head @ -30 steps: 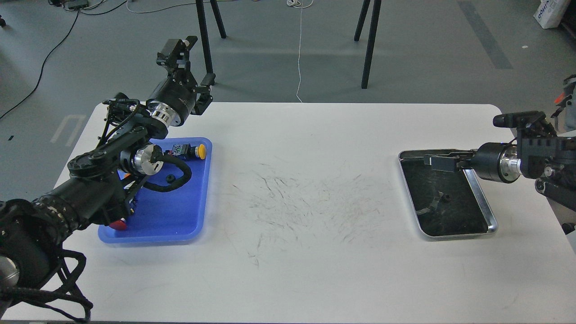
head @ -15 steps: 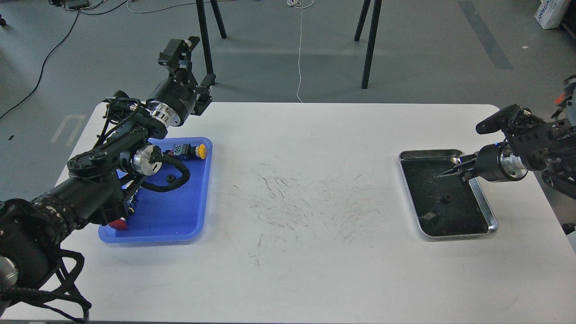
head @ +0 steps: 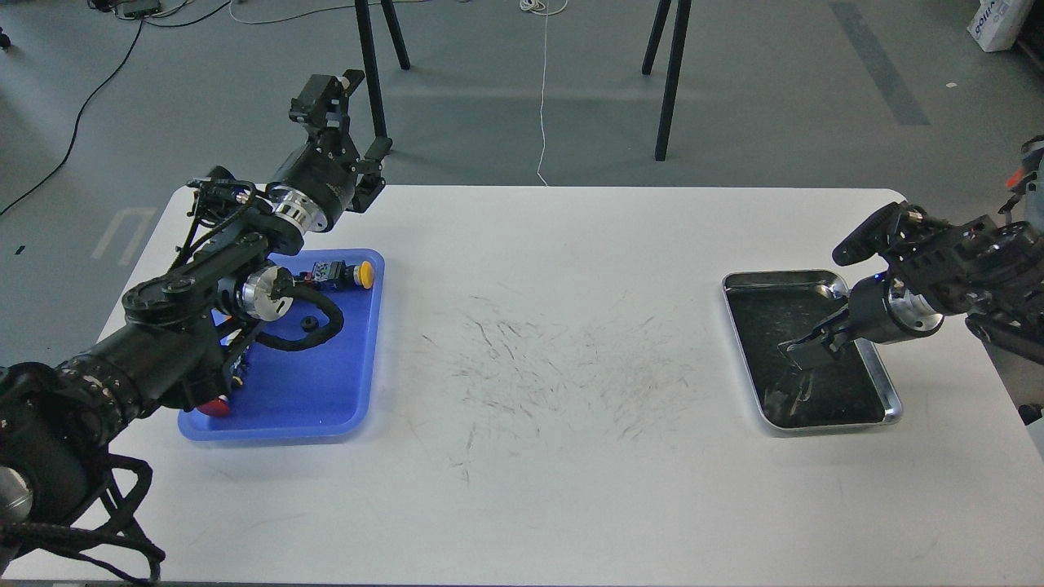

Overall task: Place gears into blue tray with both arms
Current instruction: 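Lower the right gripper into the metal tray and grasp a black gear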

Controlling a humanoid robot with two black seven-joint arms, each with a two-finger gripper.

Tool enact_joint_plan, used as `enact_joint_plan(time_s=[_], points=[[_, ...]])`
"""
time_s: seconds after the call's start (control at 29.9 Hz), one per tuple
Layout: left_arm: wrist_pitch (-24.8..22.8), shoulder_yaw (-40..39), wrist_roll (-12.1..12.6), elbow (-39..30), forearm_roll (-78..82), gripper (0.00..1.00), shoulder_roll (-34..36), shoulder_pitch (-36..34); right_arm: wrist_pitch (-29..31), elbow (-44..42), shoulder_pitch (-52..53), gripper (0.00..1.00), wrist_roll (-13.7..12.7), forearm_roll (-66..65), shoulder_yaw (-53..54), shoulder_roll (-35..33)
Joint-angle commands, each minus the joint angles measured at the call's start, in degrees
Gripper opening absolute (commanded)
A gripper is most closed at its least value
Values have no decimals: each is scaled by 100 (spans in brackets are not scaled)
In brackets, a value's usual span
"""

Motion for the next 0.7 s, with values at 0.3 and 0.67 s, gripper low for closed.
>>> enact_joint_plan(time_s=[0.3,0.67], points=[[-1,-7,0,0,4,100,-1,86,-18,-30,-229,81,1,76,70,4],[-1,-7,0,0,4,100,-10,121,-35,-48,-326,80,1,67,70,-31]])
